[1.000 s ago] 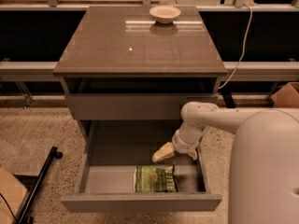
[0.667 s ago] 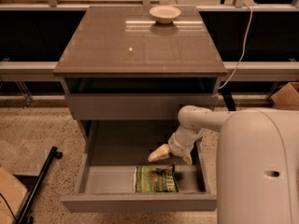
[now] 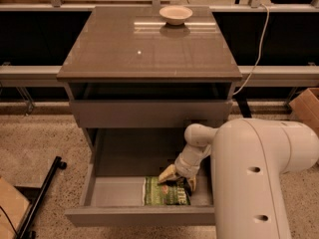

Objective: Pick green jalapeno chip bag from middle drawer and place on counter

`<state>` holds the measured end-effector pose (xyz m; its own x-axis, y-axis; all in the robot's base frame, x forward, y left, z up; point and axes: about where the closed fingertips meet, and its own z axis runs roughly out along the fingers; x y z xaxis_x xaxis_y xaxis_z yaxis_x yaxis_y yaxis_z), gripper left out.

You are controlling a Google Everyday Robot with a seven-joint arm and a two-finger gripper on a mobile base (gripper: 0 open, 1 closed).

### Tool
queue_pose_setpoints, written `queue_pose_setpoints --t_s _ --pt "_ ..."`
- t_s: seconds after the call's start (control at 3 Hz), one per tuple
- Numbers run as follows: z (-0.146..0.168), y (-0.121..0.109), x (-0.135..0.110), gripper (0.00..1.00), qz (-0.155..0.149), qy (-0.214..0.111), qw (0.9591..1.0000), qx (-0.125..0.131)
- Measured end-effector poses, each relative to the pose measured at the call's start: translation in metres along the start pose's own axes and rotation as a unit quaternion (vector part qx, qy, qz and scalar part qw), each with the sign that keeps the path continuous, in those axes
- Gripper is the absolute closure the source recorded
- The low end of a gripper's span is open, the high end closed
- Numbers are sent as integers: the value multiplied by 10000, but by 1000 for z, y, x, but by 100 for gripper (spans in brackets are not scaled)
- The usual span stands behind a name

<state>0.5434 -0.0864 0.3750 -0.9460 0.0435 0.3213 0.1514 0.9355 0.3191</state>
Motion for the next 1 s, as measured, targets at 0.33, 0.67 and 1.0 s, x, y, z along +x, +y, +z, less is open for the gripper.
queue_pose_setpoints --t_s 0.33,0.67,1.0 --pt "12 -8 3 42 306 108 9995 54" --pt "8 -7 4 65 306 108 9995 54" --pt "4 -7 4 89 439 -3 9990 129"
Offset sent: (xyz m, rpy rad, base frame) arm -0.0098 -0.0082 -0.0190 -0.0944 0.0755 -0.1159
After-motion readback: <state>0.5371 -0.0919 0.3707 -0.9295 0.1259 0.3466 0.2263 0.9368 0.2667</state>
